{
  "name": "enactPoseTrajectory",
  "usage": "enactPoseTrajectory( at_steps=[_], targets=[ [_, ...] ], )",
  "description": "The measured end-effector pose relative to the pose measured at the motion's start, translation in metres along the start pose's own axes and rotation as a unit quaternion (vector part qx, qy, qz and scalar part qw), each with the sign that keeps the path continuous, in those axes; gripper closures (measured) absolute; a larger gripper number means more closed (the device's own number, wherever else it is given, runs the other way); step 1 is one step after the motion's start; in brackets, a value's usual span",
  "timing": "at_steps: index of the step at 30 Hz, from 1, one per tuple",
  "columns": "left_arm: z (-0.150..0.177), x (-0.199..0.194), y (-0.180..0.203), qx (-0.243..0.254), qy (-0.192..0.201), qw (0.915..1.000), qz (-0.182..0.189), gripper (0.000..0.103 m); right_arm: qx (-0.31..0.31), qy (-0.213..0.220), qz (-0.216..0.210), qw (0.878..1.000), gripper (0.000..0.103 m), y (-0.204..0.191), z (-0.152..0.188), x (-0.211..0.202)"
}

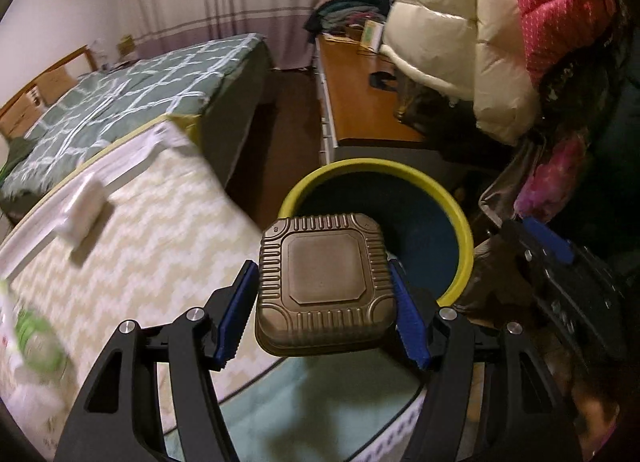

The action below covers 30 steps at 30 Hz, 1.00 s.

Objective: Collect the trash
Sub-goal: 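Grasp the brown square container with the left gripper and drop it into the bin, then move both grippers back over the mattress toward the remaining items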

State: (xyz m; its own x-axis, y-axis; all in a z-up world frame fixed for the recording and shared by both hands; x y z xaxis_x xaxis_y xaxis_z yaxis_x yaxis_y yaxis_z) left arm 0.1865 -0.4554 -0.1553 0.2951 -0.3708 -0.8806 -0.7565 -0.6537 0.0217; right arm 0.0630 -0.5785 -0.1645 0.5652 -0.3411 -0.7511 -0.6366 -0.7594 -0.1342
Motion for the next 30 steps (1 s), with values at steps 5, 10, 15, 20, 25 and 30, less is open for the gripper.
enactPoseTrajectory(
  at_steps=[5, 10, 15, 20, 25, 30],
  targets=[
    [-0.022, 0.029, 0.023, 0.014, -0.020, 0.9997, 0.008, 0.039, 0.010, -0.001, 0.003, 1.000, 0.066, 0.018, -0.001, -0.001],
    [-0.037, 0.055, 0.036, 0.021, -0.034, 0.9992, 0.005, 0.037, 0.019, -0.006, 0.004, 1.000, 0.065, 0.029, 0.000, 0.004],
    [-0.048, 0.068, 0.034, 0.012, -0.033, 0.9994, -0.005, 0.022, 0.023, -0.009, 0.005, 1.000, 0.064, 0.034, 0.001, 0.006],
    [-0.045, 0.046, 0.022, -0.008, -0.020, 0.9998, 0.005, 0.016, 0.019, -0.010, 0.002, 1.000, 0.064, 0.031, 0.000, 0.005],
    [-0.022, -0.023, -0.005, -0.040, 0.033, 0.9986, 0.012, 0.009, 0.006, -0.010, -0.010, 1.000, 0.063, 0.014, 0.003, 0.002],
    [0.022, -0.090, -0.056, -0.086, 0.079, 0.9927, -0.028, 0.007, -0.023, -0.018, -0.039, 0.999, 0.060, -0.022, 0.011, 0.001]
  ],
)
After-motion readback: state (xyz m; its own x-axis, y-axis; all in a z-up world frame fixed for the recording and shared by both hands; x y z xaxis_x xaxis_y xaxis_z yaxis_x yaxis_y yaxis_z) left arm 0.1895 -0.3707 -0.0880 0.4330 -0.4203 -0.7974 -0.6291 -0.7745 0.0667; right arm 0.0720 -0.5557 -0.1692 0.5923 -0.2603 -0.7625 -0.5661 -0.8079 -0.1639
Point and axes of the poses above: each gripper's, at about its wrist camera, not at the fingertips, and x roughly the way its jaws point, y to its right, z to its underside, the point moved 8 cm from there along x, roughly the way its jaws point, and after that the axes turned 12 degrees about -y, right-handed, at the moved point
